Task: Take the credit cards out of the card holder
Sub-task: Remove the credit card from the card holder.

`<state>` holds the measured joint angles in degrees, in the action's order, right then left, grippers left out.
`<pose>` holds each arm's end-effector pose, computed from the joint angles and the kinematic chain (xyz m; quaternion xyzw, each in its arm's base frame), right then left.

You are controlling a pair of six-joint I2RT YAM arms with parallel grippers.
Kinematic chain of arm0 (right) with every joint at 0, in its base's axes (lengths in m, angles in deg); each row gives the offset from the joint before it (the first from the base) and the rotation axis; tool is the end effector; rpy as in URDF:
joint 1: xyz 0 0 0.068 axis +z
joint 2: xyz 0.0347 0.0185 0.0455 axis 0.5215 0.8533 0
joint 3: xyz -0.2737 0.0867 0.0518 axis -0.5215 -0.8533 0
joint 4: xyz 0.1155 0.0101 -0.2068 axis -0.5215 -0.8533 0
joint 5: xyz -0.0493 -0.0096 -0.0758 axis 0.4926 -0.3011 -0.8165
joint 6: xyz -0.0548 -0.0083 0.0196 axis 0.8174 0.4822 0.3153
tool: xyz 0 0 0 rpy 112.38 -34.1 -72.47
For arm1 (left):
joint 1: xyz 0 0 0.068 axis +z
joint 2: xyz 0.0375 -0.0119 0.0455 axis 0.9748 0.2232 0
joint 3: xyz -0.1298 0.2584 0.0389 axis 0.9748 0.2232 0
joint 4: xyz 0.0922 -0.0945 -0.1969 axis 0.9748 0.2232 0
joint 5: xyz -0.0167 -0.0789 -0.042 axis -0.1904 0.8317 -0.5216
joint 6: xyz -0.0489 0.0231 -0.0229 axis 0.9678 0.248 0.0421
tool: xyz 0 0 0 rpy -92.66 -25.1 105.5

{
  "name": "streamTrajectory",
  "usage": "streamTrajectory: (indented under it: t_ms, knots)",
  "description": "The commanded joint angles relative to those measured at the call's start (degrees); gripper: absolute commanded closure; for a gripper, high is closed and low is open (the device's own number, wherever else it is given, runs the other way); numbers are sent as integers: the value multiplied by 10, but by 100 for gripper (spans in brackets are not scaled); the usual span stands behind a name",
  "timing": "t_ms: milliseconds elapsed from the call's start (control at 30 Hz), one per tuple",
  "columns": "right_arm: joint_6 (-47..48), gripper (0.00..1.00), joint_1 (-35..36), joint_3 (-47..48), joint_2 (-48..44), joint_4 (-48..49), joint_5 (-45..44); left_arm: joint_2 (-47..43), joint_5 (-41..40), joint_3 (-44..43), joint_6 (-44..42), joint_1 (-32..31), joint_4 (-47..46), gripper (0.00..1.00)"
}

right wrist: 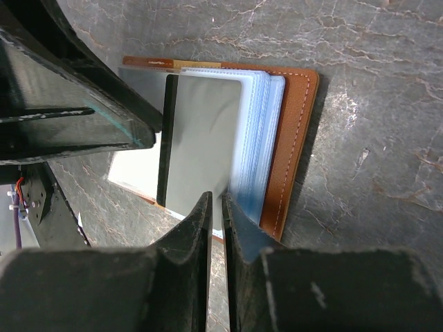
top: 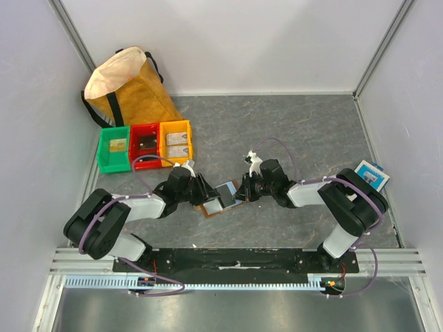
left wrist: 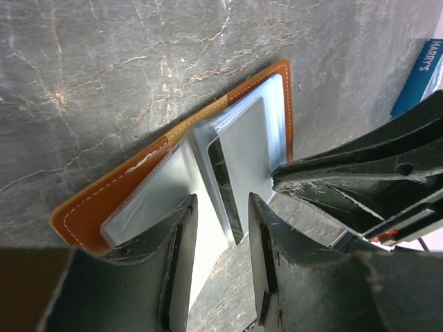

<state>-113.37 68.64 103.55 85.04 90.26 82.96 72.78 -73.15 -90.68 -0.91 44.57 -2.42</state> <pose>0.2215 0.1919 0.1633 -0.1647 0.8583 0.4099 0.2612 0.1903 -0.1337 0.1692 -0.1270 0.8855 -0.3804 0.2346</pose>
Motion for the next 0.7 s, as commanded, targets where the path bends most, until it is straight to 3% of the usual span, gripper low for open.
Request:
streamTrajectory:
  t_ms: [0, 433, 667]
  knots:
    - [1, 83, -2, -8, 0, 14, -7, 32, -3, 4, 27, -3, -59, 59]
    - [-1, 84, -5, -8, 5, 14, -5, 56, 20, 10, 42, -10, -103, 74]
    - [-7, 84, -11, -7, 9, 6, -9, 37, 21, 23, 43, -10, -105, 88]
